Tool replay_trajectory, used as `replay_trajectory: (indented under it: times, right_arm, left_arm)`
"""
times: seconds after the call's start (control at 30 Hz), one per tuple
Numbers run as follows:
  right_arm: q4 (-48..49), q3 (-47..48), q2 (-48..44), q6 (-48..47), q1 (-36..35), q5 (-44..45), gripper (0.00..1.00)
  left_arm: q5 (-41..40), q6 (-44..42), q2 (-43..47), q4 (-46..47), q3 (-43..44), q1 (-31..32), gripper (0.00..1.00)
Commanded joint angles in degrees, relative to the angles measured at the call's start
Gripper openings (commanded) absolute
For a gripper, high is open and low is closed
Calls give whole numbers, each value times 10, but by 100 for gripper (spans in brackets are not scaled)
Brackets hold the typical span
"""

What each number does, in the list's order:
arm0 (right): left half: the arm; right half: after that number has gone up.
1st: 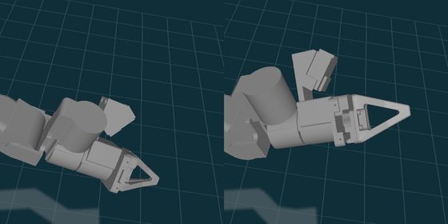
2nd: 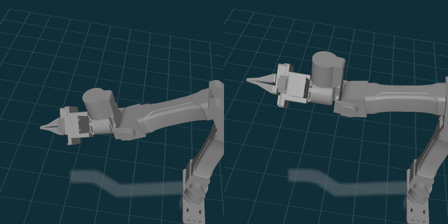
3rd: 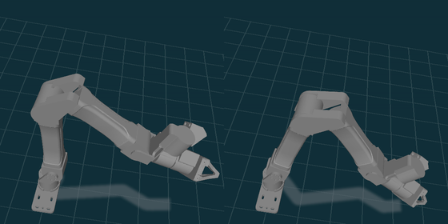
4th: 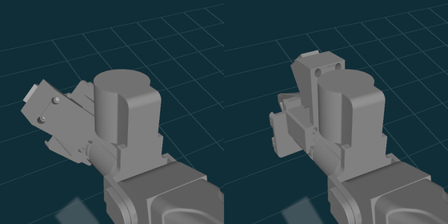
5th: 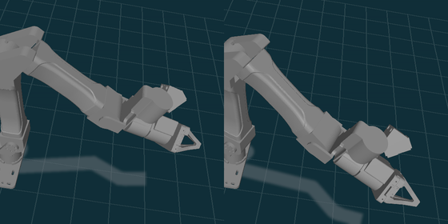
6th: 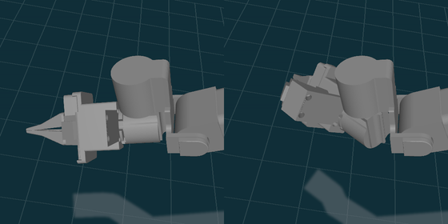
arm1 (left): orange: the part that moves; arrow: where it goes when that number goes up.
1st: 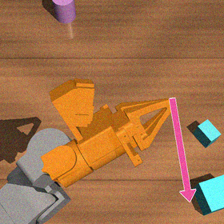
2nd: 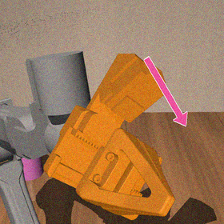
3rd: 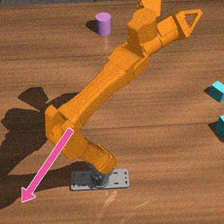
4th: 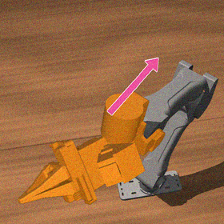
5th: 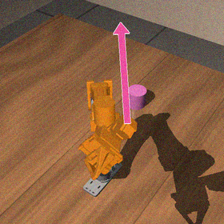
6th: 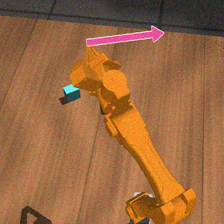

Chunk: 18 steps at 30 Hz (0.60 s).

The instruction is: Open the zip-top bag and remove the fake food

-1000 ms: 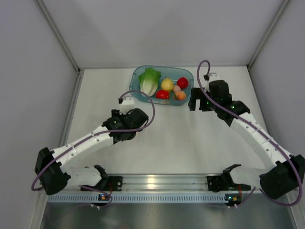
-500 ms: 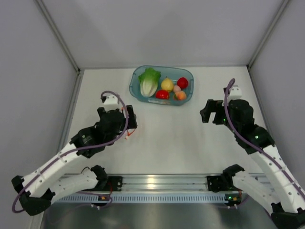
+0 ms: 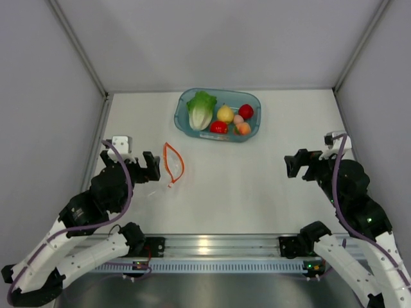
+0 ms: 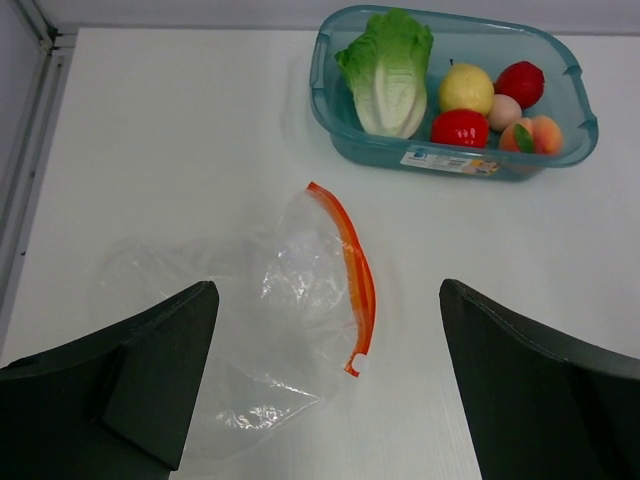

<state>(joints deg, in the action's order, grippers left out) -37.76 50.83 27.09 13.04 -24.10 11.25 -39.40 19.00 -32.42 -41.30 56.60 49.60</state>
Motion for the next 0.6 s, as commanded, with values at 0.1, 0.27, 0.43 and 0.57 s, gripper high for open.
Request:
replay_trajectory:
  times: [0.1, 0.27, 0.43, 0.57]
  right_arm:
    - [27, -42, -8, -13, 6, 14, 99]
    - [30, -44, -9, -6, 6, 39, 100]
    - [50, -58, -10, -9, 6, 37, 99]
    - [45, -54, -2, -12, 6, 39, 100]
  left_arm:
    - [-60, -5, 34, -6, -31, -3, 98]
    - [-77, -12, 63, -5, -41, -42, 98]
    - [-46, -19, 80, 11, -50, -104, 98]
    - [5, -31, 75, 31, -63, -150, 98]
